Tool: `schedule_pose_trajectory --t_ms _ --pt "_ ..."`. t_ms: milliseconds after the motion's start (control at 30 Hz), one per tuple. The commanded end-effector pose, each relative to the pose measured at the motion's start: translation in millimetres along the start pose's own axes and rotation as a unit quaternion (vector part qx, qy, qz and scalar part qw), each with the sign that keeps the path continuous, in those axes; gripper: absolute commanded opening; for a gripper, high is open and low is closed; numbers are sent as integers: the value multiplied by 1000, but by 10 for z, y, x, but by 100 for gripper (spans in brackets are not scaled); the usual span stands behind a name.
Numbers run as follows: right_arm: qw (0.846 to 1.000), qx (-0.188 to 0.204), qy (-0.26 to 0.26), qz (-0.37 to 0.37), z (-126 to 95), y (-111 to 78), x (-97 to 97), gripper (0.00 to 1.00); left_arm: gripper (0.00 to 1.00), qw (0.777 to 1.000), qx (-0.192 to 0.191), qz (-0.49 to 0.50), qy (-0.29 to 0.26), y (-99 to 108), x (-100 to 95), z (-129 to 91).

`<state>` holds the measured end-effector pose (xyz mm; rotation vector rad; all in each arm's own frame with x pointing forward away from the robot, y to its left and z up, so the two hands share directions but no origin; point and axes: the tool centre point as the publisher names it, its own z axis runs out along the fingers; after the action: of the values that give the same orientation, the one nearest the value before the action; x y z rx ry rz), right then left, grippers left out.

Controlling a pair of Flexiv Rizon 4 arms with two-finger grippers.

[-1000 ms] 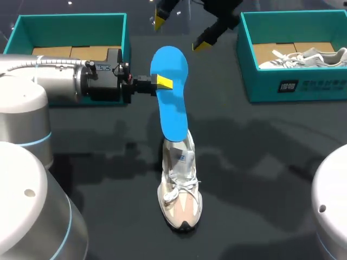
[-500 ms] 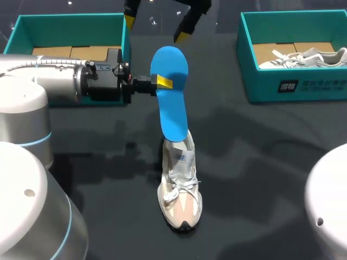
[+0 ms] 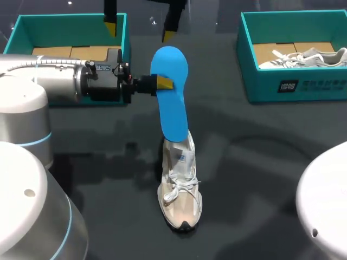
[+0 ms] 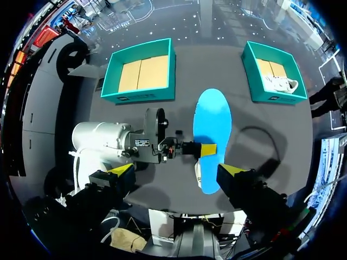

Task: Take the shoe out of the shoebox, open the shoe tongue, remove and reinsert the insole, then place the shoe into the shoebox

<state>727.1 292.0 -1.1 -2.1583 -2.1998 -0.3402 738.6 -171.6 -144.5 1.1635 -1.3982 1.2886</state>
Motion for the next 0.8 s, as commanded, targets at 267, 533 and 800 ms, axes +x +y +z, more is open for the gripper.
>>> schedule_pose_trajectory --t_ms 267,533,800 --pt "998 -1 -55 -3 9 -6 143 100 0 1000 -1 0 -1 0 -6 9" --pt "999 -6 -32 0 24 -71 77 100 0 1000 -1 0 -1 0 -6 9" --pt "999 -15 18 28 14 -144 -120 100 0 1000 -1 0 -1 0 -6 9"
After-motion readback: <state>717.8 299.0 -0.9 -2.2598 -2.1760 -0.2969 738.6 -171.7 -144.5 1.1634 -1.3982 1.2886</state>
